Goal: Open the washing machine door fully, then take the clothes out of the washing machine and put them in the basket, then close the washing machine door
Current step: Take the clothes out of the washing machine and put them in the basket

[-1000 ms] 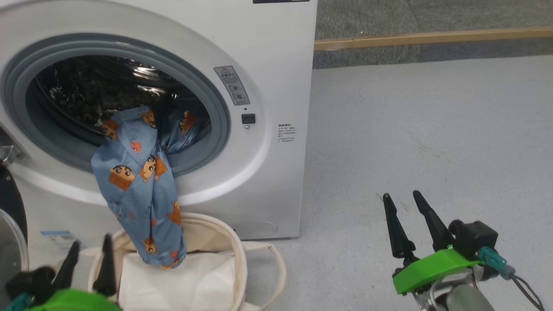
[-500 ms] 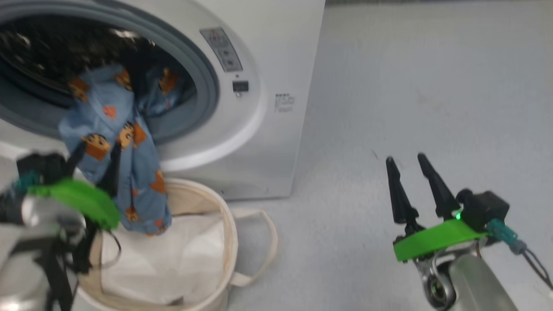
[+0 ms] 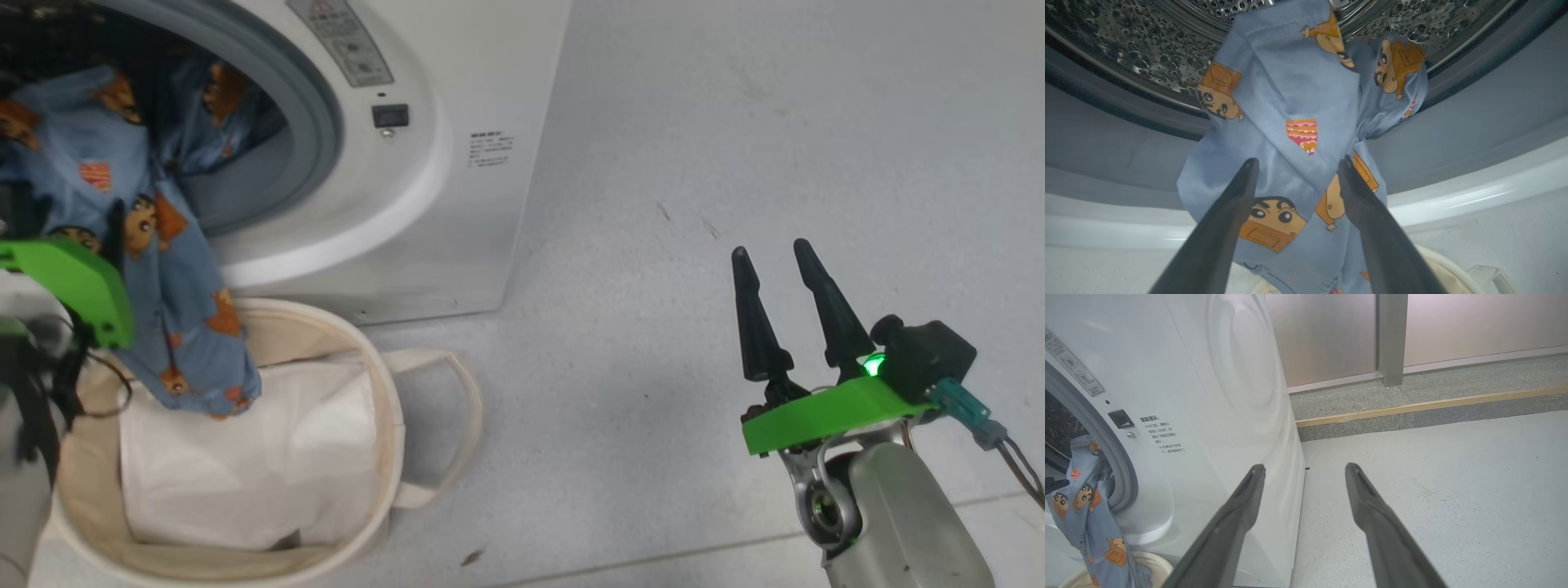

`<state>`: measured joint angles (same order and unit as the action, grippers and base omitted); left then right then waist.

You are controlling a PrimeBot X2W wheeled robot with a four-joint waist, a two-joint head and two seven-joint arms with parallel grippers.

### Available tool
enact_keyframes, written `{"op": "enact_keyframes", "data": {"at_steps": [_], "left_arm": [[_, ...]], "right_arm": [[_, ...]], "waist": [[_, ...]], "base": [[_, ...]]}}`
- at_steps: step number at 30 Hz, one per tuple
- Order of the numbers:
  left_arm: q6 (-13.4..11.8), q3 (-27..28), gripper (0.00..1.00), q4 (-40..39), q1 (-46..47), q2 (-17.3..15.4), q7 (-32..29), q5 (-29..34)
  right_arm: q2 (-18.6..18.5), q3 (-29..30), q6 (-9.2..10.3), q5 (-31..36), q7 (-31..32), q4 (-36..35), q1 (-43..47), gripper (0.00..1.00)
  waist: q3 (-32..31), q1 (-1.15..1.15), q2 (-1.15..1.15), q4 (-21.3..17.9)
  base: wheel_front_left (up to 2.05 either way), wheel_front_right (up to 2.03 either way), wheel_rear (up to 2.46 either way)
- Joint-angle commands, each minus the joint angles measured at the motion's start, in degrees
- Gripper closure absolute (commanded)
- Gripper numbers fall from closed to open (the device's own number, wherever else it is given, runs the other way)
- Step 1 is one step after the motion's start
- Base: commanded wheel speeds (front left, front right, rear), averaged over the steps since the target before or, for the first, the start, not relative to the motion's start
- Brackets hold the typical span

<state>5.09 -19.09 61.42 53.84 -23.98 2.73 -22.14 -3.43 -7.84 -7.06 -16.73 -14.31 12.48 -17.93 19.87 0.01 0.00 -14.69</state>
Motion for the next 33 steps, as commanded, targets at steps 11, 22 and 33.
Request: {"op": "enact_keyframes", "data": {"at_steps": [11, 22, 33], "left_arm": [[0.72, 2.56, 0.0, 9.78, 11.85, -2.13, -2.01, -2.41], [1.83, 1.65, 1.0, 11.78, 12.49, -0.32, -3.43, -3.89], [2.37, -0.11, 1.0, 10.84, 9.45, 1.73, 2.68, -6.14]], "right_arm": [[0.52, -0.62, -0.43, 0.87, -0.69, -3.18, -1.93, 0.0], [0.54, 0.27, -0.43, 1.66, -0.69, -3.65, -1.94, 0.0], [0.55, 2.62, -0.43, 1.47, -0.69, -3.2, -0.13, 0.0]], "waist": [[6.19, -0.01, 0.0, -0.98], [6.82, -0.01, 0.0, -0.25], [2.61, -0.01, 0.0, 2.03]], "base": [[0.0, 0.0, 0.0], [0.0, 0.0, 0.0], [0.0, 0.0, 0.0]]}}
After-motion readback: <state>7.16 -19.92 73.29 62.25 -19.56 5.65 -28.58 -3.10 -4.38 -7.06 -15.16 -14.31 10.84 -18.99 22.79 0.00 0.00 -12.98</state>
